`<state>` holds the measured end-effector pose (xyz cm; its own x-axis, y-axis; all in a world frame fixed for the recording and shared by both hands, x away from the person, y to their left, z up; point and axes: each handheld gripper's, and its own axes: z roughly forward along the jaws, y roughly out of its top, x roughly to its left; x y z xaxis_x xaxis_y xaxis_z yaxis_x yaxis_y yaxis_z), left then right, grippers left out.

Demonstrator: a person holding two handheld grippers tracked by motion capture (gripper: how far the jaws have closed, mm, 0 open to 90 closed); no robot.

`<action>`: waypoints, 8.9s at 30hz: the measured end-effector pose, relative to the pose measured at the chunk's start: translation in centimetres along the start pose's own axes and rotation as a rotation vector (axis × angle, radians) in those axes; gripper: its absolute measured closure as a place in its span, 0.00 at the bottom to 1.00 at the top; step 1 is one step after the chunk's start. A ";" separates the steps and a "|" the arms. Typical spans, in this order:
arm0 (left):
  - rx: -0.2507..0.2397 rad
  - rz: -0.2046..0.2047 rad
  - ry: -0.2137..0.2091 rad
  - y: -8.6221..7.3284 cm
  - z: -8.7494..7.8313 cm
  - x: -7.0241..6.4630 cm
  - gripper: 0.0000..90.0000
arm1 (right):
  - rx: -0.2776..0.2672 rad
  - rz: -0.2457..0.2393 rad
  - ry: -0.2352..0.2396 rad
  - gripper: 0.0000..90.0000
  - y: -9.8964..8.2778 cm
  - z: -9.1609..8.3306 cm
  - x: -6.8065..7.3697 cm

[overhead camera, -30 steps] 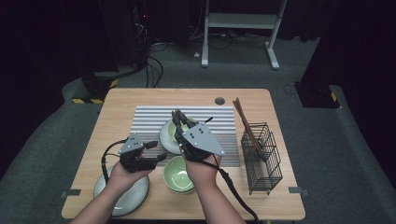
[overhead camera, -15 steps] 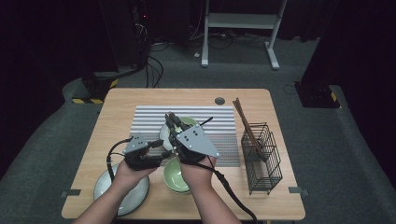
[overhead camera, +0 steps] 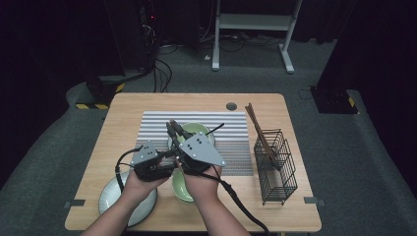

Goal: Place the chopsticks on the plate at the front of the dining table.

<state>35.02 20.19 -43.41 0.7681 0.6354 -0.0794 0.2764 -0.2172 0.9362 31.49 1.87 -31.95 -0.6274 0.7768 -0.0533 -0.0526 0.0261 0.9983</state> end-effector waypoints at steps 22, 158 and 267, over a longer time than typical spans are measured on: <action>-0.017 0.062 0.014 -0.4 0.2 -1.3 0.93 | 0.013 0.036 0.007 0.92 -0.2 0.7 -0.3; -0.046 -0.105 0.095 -1.1 -3.4 1.6 0.94 | 0.216 0.065 -0.170 0.57 -10.0 -4.9 -6.9; 0.443 -0.203 0.188 -3.8 4.1 8.2 0.82 | 0.282 0.084 -0.150 0.50 -14.1 -7.1 -6.7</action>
<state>42.60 23.17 -49.01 0.5681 0.8104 -0.1431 0.6580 -0.3428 0.6704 30.92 -8.11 -45.85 -0.4981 0.8670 0.0125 0.2251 0.1154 0.9675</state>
